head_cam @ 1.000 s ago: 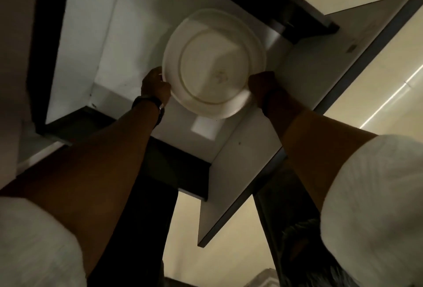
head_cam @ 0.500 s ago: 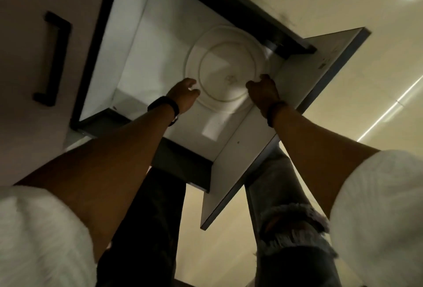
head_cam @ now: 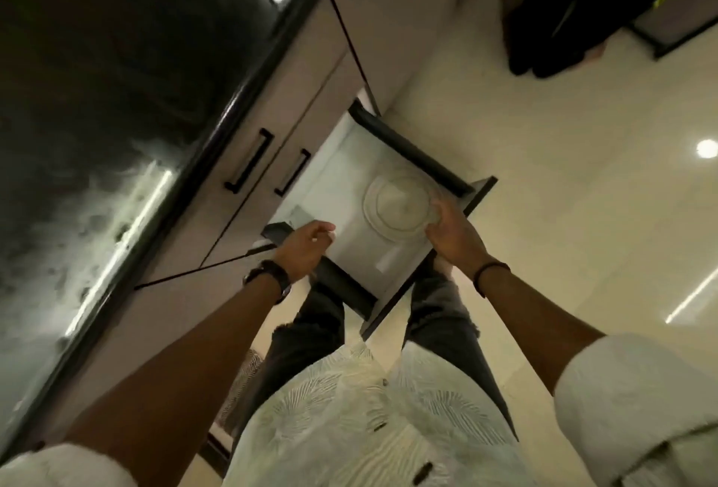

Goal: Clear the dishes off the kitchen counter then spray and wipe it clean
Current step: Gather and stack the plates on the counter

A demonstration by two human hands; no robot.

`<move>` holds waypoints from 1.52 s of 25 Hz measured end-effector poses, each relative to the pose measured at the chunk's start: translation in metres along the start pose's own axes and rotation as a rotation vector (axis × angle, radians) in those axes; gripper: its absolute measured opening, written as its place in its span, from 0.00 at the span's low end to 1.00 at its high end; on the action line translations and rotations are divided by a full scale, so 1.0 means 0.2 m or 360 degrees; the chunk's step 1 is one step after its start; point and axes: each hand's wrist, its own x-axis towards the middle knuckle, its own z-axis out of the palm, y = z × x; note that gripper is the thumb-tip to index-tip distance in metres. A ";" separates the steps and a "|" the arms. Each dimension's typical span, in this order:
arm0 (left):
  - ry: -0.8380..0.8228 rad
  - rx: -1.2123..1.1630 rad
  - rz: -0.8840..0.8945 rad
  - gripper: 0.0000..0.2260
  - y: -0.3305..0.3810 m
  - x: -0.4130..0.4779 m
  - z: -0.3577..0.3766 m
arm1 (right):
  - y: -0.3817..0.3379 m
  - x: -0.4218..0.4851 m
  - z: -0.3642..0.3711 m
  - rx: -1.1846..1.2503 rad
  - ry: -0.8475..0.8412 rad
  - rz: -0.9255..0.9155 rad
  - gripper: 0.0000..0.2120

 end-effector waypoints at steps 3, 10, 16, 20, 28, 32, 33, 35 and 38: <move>-0.0017 -0.0031 0.0010 0.05 0.00 -0.35 0.04 | -0.14 -0.27 -0.13 -0.0195 -0.0082 -0.0127 0.29; 0.0212 -0.0228 0.0139 0.11 -0.27 -0.73 0.00 | -0.49 -0.61 -0.03 -0.0329 -0.0027 -0.0176 0.20; 0.0595 -0.1079 0.0265 0.09 -0.93 -1.16 -0.20 | -0.87 -0.94 0.72 -0.0401 -0.0185 -0.0516 0.18; 0.0904 -0.1444 0.0224 0.10 -1.67 -1.52 -0.21 | -1.03 -1.24 1.45 -0.0407 -0.0384 -0.0633 0.14; 0.1762 -0.2208 -0.0206 0.05 -2.79 -2.31 -0.27 | -1.48 -1.67 2.75 -0.0666 -0.0960 -0.0943 0.11; 0.1952 -0.2480 -0.0295 0.05 -3.06 -2.42 -0.30 | -1.68 -1.83 3.15 -0.0729 -0.1066 -0.1089 0.12; 0.1963 -0.2526 -0.0309 0.05 -3.10 -2.43 -0.31 | -1.72 -1.86 3.23 -0.0740 -0.1100 -0.1096 0.12; 0.1991 -0.2604 -0.0333 0.06 -3.20 -2.44 -0.35 | -1.79 -1.89 3.39 -0.0796 -0.1154 -0.1122 0.13; 0.2025 -0.2723 -0.0356 0.05 -3.36 -2.46 -0.47 | -1.90 -1.89 3.64 -0.0879 -0.1211 -0.1173 0.14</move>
